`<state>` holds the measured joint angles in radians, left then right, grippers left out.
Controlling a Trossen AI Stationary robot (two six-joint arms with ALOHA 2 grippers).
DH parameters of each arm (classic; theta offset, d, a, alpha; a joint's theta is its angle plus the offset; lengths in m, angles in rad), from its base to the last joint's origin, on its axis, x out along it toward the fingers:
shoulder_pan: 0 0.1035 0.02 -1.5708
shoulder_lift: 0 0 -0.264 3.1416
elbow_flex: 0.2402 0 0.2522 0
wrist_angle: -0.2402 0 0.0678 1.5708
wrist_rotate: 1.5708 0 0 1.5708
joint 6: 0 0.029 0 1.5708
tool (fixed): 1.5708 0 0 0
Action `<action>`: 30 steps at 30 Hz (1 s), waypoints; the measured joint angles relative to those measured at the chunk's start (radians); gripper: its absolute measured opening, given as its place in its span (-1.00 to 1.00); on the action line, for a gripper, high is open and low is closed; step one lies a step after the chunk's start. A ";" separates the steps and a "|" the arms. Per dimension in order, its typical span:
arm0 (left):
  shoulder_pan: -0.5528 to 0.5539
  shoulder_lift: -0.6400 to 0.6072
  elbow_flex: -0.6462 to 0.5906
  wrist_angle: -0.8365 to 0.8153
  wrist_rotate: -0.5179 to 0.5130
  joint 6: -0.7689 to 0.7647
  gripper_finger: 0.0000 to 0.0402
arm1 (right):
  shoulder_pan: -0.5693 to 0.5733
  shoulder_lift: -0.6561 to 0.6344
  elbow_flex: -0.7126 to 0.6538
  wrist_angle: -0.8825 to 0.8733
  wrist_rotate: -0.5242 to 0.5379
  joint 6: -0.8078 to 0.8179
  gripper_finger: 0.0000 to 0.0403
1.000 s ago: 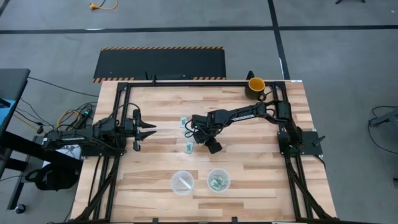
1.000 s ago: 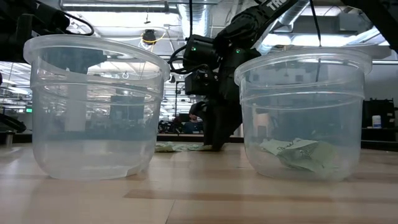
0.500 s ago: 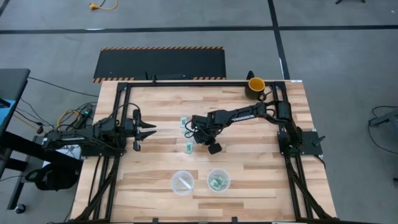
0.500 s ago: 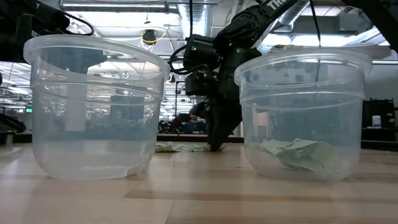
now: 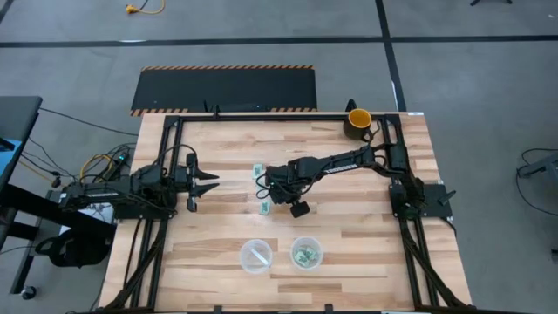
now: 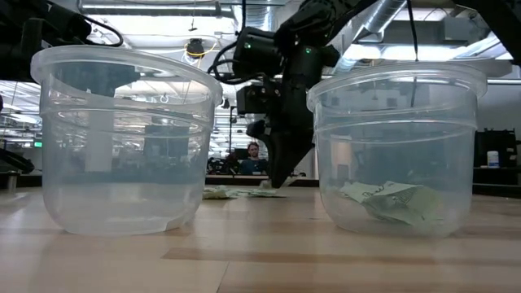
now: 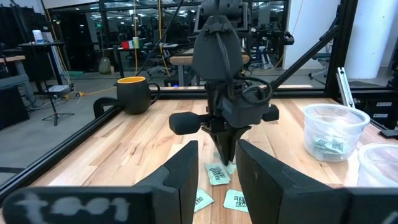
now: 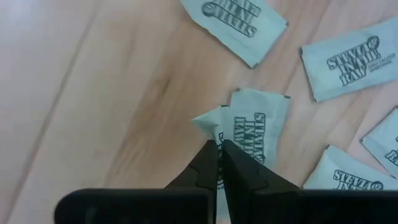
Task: Pick and place Stevia / Truvia into bins
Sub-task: Put the white stevia pack into the right transparent basket
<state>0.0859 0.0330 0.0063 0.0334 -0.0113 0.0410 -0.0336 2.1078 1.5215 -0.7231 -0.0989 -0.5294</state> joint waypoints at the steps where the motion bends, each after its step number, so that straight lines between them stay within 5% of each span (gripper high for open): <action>1: 0.000 0.000 0.000 0.000 0.000 0.000 -0.51 | 0.002 0.000 0.003 -0.005 0.001 0.000 -0.98; 18: 0.000 0.000 0.000 0.000 0.000 0.000 -0.51 | -0.022 -0.032 0.046 -0.139 0.075 0.045 -0.98; 30: 0.000 0.000 0.000 0.000 0.000 0.000 -0.51 | -0.065 -0.339 0.041 -0.220 -0.001 0.112 -0.99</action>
<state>0.0856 0.0326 0.0064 0.0333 -0.0116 0.0410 -0.0990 1.7692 1.5624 -0.9426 -0.1003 -0.4170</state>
